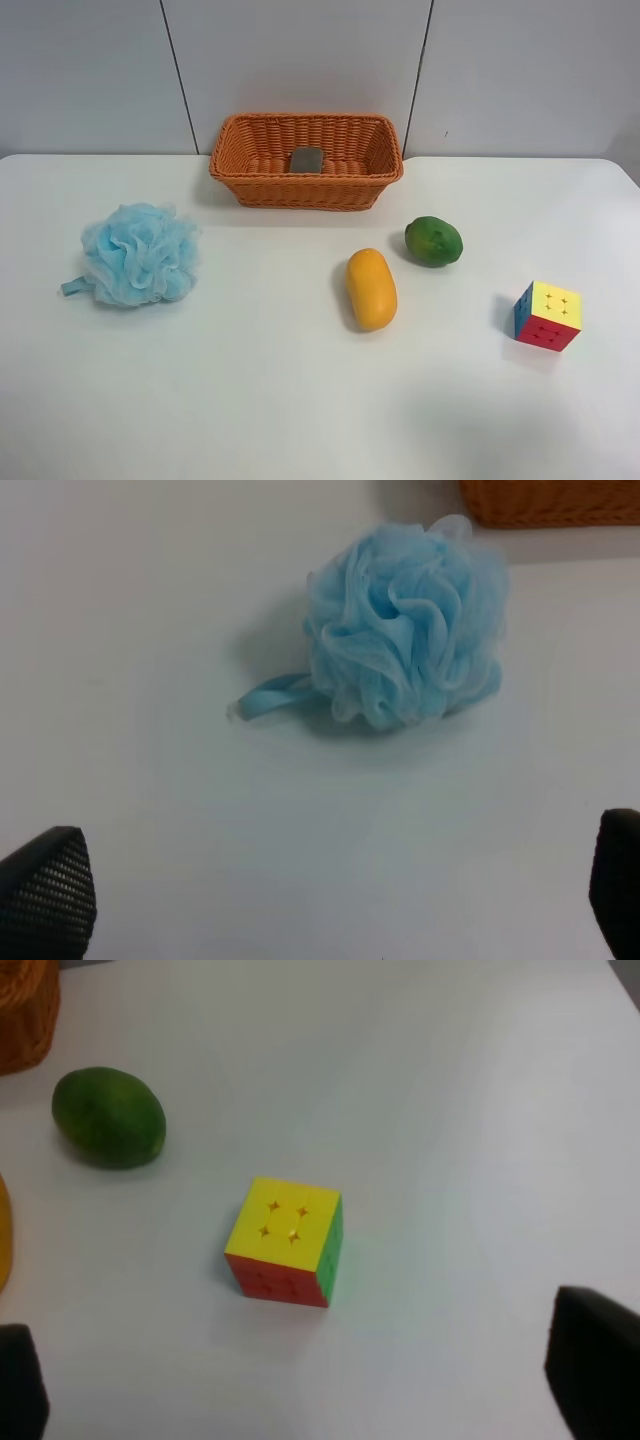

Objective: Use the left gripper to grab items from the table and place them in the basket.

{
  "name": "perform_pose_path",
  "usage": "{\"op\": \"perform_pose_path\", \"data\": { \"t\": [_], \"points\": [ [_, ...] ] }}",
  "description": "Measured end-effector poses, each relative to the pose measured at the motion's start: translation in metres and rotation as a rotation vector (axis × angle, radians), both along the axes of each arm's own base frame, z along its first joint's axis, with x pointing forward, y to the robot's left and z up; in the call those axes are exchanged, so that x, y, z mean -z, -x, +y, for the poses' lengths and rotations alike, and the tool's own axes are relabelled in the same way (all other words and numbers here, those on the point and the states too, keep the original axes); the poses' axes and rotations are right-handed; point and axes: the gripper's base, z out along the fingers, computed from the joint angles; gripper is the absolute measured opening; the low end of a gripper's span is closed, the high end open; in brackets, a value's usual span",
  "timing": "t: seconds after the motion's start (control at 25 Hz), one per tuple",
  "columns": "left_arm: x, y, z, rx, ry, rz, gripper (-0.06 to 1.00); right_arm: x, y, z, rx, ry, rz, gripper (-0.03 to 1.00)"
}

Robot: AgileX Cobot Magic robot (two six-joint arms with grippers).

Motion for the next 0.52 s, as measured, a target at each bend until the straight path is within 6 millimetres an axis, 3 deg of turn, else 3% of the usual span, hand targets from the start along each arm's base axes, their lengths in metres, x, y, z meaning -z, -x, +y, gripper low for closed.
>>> {"op": "perform_pose_path", "data": {
  "t": [0.52],
  "points": [
    [0.0, 0.0, 0.0, 0.0, 0.0, 0.0, 0.99, 0.0, 0.0, 0.0, 0.0, 0.0, 0.0, 0.99]
  ]
}}
